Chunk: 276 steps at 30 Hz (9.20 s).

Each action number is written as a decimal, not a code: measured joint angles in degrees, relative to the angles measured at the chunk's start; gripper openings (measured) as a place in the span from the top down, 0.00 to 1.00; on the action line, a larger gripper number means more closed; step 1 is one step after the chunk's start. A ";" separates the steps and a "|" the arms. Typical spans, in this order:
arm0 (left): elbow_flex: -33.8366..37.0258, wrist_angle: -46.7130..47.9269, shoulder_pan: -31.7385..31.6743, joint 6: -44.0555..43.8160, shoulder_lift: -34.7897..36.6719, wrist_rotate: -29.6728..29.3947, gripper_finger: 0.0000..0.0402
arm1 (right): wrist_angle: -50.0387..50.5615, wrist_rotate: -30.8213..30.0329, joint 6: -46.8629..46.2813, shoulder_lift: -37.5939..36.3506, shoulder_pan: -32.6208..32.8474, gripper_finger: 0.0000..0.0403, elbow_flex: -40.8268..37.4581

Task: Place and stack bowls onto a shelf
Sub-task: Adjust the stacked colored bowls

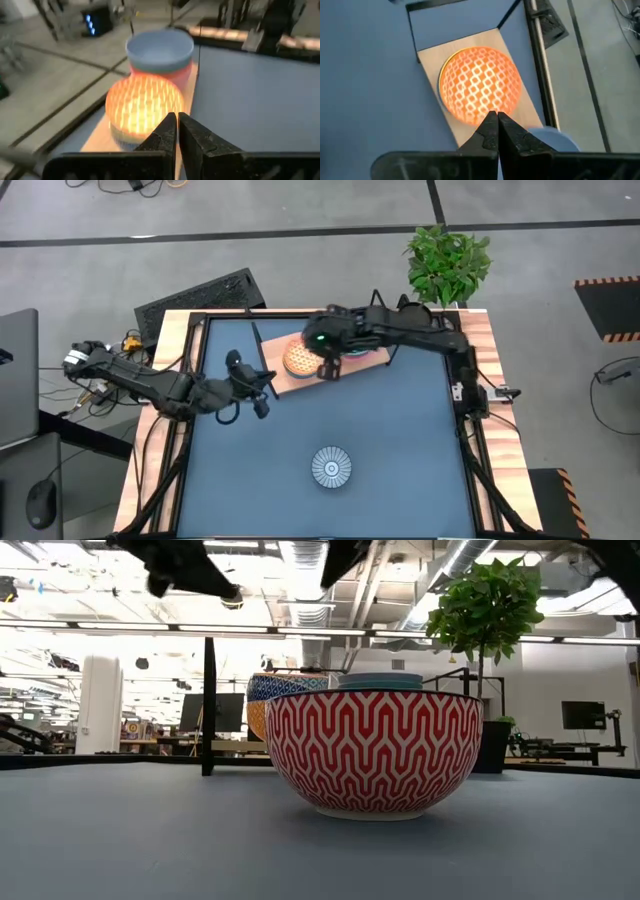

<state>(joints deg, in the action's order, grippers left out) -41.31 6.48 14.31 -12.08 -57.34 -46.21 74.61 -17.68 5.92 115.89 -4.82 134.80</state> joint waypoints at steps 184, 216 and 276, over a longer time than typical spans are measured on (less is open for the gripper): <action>33.32 -63.05 -41.10 20.39 -9.38 52.95 1.00 | -24.93 -6.09 -11.20 -2.36 -5.07 0.93 -30.88; 33.40 -62.11 -41.10 19.05 -9.40 53.41 1.00 | -36.52 -2.29 -20.20 -2.12 0.18 0.94 -44.19; 33.22 -65.29 -42.69 22.56 -11.54 55.92 1.00 | -26.70 2.68 -16.37 0.09 2.96 0.93 -30.79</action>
<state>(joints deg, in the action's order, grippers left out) -8.08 -58.81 -28.38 10.48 -68.87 9.71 47.91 -15.00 -10.45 115.98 -1.87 104.01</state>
